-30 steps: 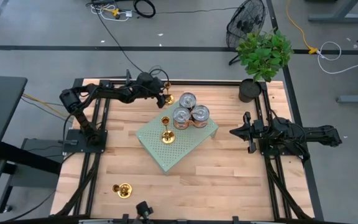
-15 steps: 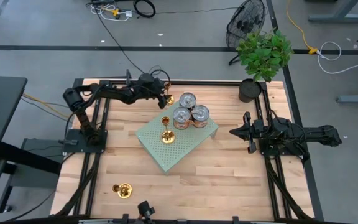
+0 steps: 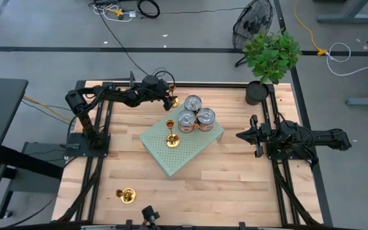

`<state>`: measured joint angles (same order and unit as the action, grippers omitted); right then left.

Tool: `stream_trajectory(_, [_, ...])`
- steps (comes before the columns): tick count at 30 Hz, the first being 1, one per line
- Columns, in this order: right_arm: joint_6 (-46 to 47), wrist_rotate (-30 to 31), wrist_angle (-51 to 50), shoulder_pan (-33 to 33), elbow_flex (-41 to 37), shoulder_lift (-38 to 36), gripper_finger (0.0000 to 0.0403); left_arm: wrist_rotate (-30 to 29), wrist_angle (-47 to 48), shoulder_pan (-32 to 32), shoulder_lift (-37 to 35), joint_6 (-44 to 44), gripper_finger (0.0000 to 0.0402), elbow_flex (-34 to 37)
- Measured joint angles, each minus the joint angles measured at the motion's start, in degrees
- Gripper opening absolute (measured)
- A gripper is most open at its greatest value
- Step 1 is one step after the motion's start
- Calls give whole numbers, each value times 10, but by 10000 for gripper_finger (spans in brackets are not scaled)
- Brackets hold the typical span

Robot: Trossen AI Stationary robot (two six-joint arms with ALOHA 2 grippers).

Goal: Pick & Place candle stick holders
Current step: Put the top gold candle holder on the shelf

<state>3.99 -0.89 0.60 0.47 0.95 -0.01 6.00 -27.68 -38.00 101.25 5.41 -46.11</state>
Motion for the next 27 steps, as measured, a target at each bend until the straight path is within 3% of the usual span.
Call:
stream_trajectory(6, [0,0,0,0,0,0,3,0,0,0,0,-3,281,0])
stream_trajectory(17, [0,0,0,0,0,0,3,13,0,0,0,-3,200,0])
stream_trajectory(27, [0,0,0,0,0,0,3,13,0,0,0,-3,158,0])
